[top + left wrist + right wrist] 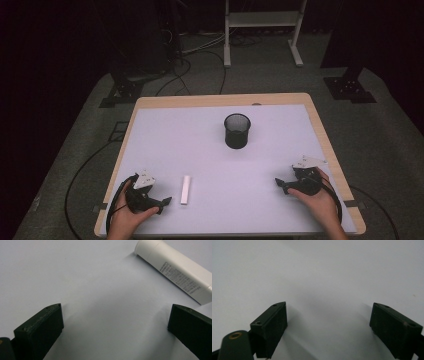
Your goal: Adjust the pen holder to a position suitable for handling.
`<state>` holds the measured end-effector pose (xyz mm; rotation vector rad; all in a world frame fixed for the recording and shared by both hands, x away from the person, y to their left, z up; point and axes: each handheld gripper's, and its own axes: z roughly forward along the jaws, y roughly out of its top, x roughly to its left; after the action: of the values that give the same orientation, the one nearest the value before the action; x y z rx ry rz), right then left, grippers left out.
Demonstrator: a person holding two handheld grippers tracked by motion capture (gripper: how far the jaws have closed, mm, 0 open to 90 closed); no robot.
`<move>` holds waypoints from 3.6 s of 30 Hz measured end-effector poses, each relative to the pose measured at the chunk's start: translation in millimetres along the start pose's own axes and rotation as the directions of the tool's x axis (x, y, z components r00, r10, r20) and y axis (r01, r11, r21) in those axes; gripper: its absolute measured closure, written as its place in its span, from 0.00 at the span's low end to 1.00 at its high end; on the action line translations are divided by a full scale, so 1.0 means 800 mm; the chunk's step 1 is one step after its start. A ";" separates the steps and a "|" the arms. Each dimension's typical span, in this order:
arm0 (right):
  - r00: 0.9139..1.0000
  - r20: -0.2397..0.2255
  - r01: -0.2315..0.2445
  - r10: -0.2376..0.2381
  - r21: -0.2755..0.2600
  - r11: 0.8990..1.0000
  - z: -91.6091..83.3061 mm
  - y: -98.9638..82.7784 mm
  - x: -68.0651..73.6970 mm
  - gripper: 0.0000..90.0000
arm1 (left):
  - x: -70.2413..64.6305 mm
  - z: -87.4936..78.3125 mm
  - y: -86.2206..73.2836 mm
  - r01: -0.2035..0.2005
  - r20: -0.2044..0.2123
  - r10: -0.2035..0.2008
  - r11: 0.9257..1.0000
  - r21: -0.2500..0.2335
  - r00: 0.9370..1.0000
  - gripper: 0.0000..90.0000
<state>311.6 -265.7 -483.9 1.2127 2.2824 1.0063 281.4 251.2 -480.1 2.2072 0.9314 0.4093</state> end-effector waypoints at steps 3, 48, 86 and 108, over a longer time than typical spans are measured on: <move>1.000 -0.001 -0.001 0.001 -0.001 1.000 0.000 0.000 0.000 0.16 | 0.000 0.000 0.000 0.000 0.000 0.000 1.000 0.000 1.000 0.00; 0.999 -0.051 -0.005 0.003 -0.039 0.999 -0.006 0.071 -0.002 0.35 | 0.000 0.000 0.000 0.001 0.000 -0.001 1.000 -0.002 1.000 0.00; 0.996 -0.095 -0.007 0.002 -0.058 0.998 0.003 0.152 -0.006 0.39 | 0.000 0.000 -0.001 -0.002 0.000 0.002 1.000 -0.001 1.000 0.00; 0.995 -0.104 -0.009 0.001 -0.072 0.997 0.022 0.204 -0.009 0.43 | 0.000 0.000 -0.001 -0.001 0.000 0.001 1.000 -0.001 1.000 0.00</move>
<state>418.7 -203.0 -376.2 1.1623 2.2995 1.1690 281.2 251.5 -480.6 2.2070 0.9295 0.4103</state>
